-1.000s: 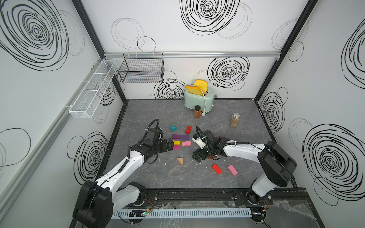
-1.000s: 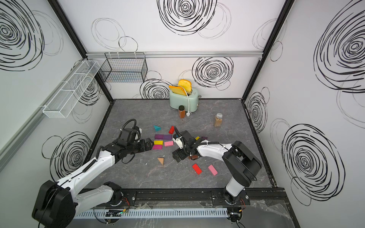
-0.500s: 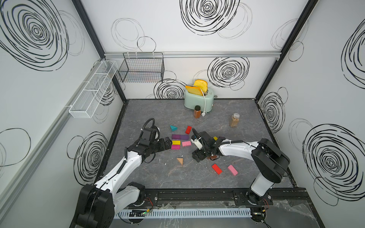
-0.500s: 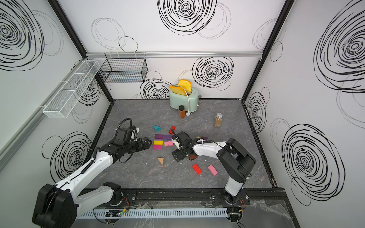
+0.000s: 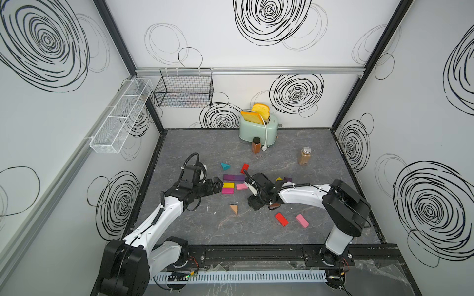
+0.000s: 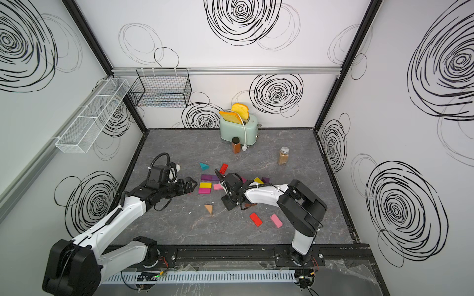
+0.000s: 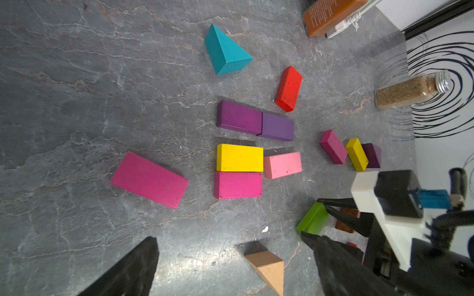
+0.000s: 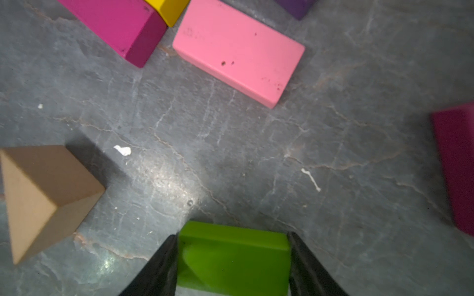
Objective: Assemble a piece of candy with building blocks
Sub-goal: Assemble the building block at the center of the board.
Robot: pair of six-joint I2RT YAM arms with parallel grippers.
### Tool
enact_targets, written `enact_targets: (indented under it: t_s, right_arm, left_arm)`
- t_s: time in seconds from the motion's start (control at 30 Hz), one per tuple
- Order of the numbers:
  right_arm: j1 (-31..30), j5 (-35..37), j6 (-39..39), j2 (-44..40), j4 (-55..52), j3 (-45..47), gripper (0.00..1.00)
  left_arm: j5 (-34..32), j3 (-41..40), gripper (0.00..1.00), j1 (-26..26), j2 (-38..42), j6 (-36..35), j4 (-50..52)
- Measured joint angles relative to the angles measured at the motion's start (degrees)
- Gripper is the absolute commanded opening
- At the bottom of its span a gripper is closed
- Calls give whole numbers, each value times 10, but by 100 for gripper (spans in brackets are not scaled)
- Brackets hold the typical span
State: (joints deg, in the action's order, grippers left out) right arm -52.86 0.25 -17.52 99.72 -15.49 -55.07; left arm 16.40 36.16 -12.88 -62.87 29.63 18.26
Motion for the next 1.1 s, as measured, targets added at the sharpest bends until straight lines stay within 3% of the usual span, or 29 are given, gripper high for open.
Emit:
enact_targets:
  t_s: [0.27, 0.9, 1.1]
  right_arm:
    - [-2, 14, -44, 4, 29, 3, 31]
    - [6, 30, -79, 61, 86, -50, 32]
    - [7, 30, -85, 74, 90, -66, 37]
  left_arm:
    - [16, -4, 99, 1, 0, -3, -9]
    - [29, -20, 99, 2, 3, 2, -26]
    - [30, -21, 99, 2, 4, 7, -32]
